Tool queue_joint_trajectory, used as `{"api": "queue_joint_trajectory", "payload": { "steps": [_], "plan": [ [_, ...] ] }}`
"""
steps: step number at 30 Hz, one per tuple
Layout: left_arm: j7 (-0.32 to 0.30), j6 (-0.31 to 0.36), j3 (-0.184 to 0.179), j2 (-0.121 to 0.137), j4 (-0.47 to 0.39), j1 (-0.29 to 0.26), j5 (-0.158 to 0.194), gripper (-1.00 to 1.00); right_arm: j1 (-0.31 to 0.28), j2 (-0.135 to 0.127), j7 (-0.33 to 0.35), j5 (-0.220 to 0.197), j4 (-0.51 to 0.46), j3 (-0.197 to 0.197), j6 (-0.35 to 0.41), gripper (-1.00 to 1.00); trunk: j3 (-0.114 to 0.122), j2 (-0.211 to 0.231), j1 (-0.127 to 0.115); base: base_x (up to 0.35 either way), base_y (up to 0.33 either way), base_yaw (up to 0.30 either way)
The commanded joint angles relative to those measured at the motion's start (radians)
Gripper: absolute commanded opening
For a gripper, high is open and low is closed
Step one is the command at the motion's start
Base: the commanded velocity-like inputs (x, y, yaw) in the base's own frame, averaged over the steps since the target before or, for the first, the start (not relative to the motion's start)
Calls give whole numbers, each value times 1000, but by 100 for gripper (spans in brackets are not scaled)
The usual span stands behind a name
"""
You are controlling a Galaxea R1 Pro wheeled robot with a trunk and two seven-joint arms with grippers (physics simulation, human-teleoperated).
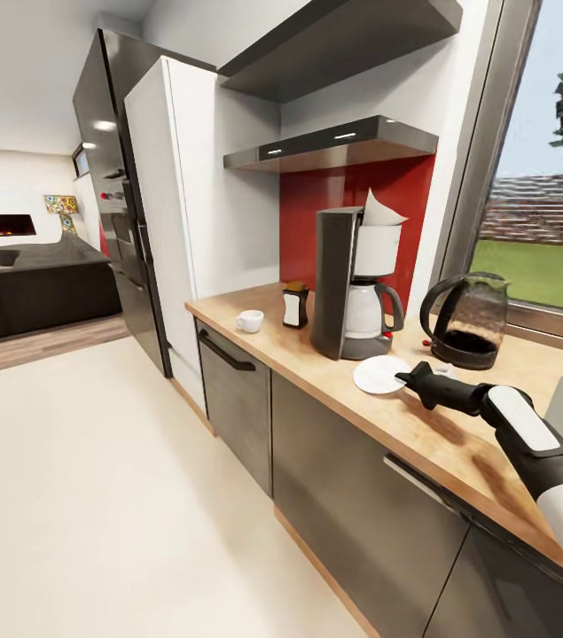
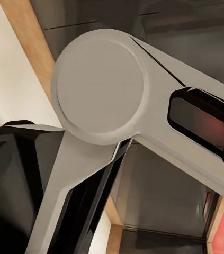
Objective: Set up a coffee station on the kitchen countertop: keep the coffee maker on the countertop, move the bottle of coffee from the kitchen shelf to the counter next to the coffee maker, place a paper coffee filter on top of the coffee maker, put the saucer next to the coffee maker with the coffee cup on the saucer, and place the electric kettle next to the coffee maker.
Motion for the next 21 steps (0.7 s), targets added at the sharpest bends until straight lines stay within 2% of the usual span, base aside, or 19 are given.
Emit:
{"api": "queue_joint_trajectory", "payload": {
  "steps": [1,3,4,21],
  "plan": [
    [-3,2,-9,0,0,-1,8,100,0,-1,-10,-7,57,4,2,-100,-1,0,0,0,0,0],
    [-3,2,-9,0,0,-1,8,100,0,-1,-10,-7,57,3,2,-100,-1,0,0,0,0,0],
    [-3,2,-9,0,0,-1,8,100,0,-1,-10,-7,57,3,2,100,-1,0,0,0,0,0],
    [-3,3,-9,0,0,-1,8,100,0,-1,-10,-6,58,3,2,100,-1,0,0,-1,0,0]
  ]
}}
